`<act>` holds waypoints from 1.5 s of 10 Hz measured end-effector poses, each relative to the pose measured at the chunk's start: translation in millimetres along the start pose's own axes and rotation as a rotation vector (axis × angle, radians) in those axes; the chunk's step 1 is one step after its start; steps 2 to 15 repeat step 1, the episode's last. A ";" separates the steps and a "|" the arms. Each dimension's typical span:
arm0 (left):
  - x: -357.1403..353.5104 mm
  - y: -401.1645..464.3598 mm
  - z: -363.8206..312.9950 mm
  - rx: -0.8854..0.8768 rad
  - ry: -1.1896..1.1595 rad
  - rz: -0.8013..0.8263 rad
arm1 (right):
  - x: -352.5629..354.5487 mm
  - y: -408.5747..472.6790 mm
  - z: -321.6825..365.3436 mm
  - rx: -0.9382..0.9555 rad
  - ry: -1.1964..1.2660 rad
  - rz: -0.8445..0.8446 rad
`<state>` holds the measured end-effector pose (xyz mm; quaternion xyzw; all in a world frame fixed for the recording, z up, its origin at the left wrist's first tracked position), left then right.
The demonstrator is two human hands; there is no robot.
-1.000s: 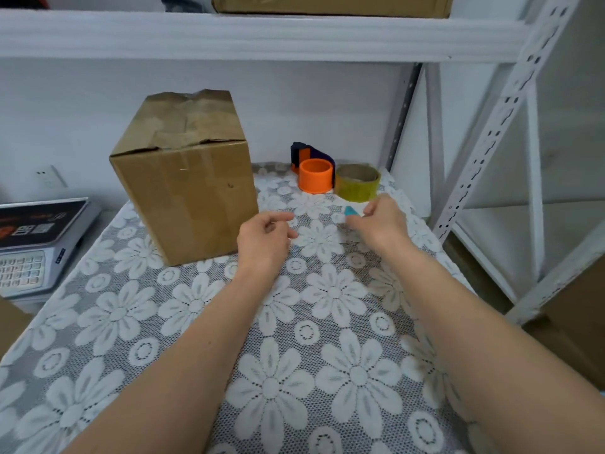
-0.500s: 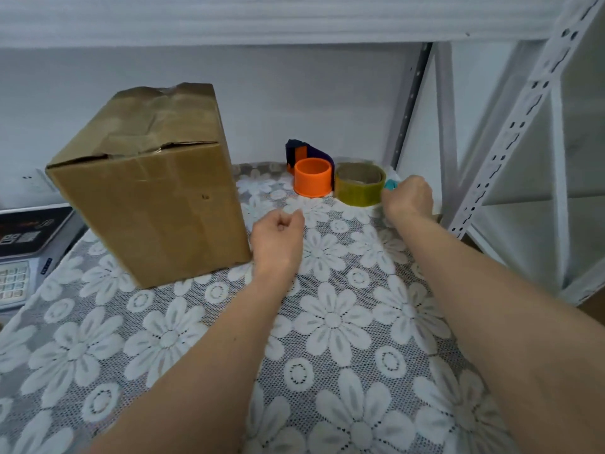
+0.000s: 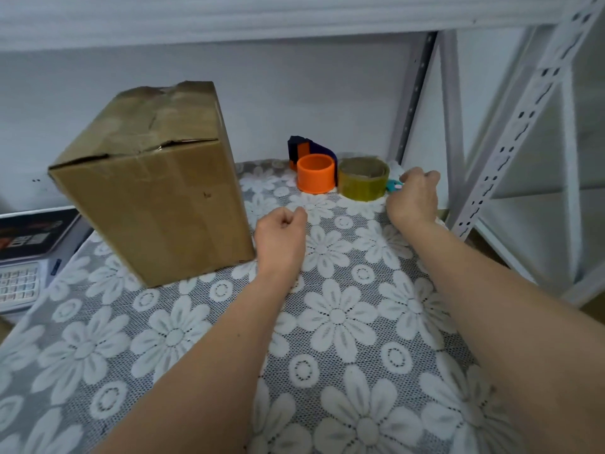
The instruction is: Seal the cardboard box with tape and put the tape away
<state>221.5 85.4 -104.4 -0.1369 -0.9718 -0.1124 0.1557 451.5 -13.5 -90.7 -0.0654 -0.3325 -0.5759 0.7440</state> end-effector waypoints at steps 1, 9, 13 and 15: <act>2.0 -1.4 -1.4 0.017 0.023 0.009 | 1.9 -25.9 10.5 -0.013 0.148 0.055; 2.0 -1.4 -1.4 0.017 0.023 0.009 | 1.9 -25.9 10.5 -0.013 0.148 0.055; 2.0 -1.4 -1.4 0.017 0.023 0.009 | 1.9 -25.9 10.5 -0.013 0.148 0.055; 2.0 -1.4 -1.4 0.017 0.023 0.009 | 1.9 -25.9 10.5 -0.013 0.148 0.055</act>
Point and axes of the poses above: each hand's wrist, its own y-axis towards the middle knuckle, its own x-axis out of the back of the hand, z = x × y, the point moved 7 cm from there along y, towards the middle knuckle, and after that the axes turned 10 degrees about y, right-handed, at the moved point
